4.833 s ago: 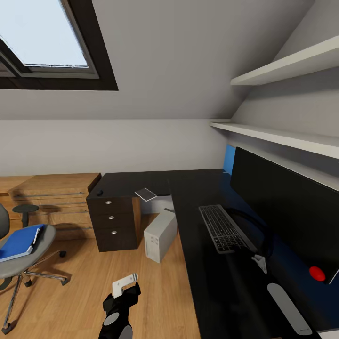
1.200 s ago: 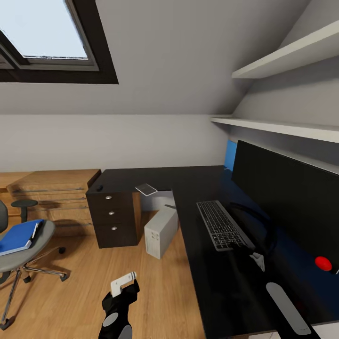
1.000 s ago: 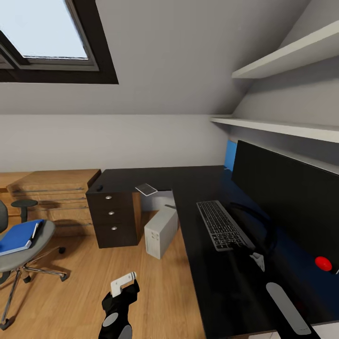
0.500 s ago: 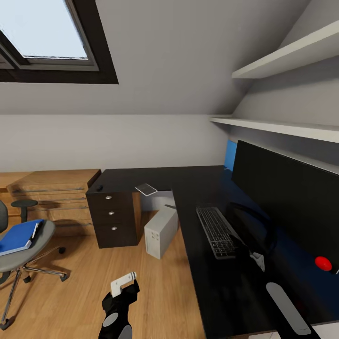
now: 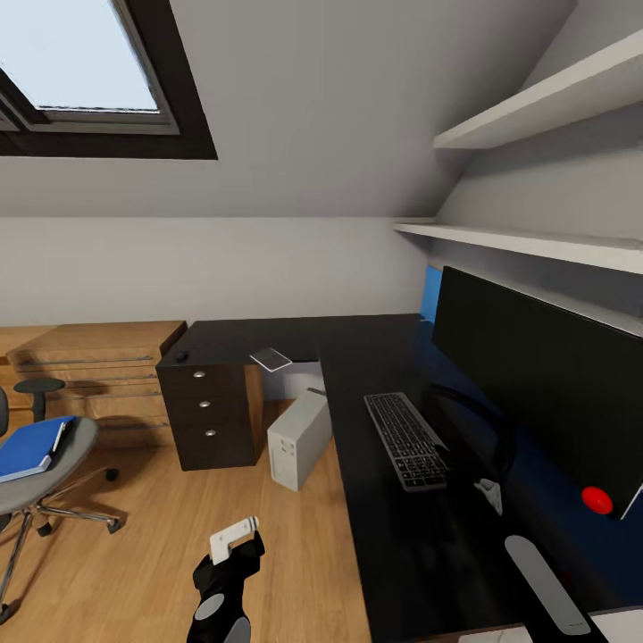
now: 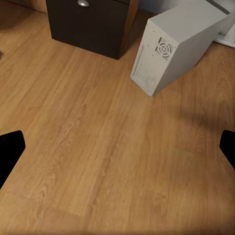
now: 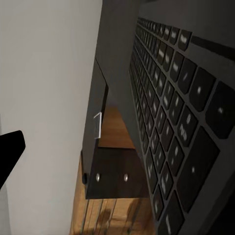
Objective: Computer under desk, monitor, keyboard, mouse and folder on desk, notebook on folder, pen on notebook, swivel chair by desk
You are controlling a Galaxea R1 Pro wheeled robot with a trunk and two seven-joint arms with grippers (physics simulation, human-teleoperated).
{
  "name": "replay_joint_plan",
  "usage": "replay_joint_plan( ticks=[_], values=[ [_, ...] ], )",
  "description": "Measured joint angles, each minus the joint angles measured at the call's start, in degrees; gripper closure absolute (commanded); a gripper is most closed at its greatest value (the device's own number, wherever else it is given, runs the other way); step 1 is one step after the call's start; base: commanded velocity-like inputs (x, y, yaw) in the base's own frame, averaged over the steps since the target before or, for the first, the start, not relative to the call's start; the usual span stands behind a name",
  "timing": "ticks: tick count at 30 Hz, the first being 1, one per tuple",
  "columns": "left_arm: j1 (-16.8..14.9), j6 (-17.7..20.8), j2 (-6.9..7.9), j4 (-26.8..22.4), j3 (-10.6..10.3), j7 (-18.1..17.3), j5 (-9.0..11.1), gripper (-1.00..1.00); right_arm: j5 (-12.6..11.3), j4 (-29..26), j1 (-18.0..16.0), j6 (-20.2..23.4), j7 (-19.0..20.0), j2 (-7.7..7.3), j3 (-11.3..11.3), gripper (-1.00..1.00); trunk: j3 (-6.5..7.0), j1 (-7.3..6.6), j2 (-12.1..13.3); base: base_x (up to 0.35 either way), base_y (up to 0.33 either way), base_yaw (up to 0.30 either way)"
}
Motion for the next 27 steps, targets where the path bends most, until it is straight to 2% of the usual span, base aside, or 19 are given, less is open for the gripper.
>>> replay_joint_plan(
  ticks=[8,12,16,22,27],
  values=[
    [0.0,0.0,-0.06,-0.1,-0.1,0.0,-0.1,-1.00,0.0,0.0,0.0,0.0,-0.1,-0.04,0.0,-1.00,0.00,0.00,0.0,0.000,-0.003,0.000],
    [0.0,0.1,-0.16,-0.1,-0.1,-0.1,-0.1,-1.00,-0.1,0.0,0.0,0.0,-0.2,0.01,0.0,-1.00,-0.71,0.87,-1.6,0.000,0.000,0.000],
    [0.0,0.1,-0.10,0.0,0.0,-0.1,0.0,-1.00,-0.1,0.1,0.0,0.0,-0.2,0.01,0.0,-1.00,-0.72,0.88,-1.6,0.000,0.000,0.000],
    [0.0,0.1,0.00,0.0,0.2,0.0,0.1,-1.00,-0.1,0.1,0.0,0.0,-0.2,0.01,0.1,-1.00,-0.72,0.91,-1.6,-0.297,0.007,0.000],
    [0.0,0.0,-0.01,0.0,0.2,0.0,0.1,-1.00,0.0,0.0,0.0,0.0,0.0,0.00,0.3,-1.00,-0.72,0.91,-1.6,-0.294,0.164,0.000]
  ],
)
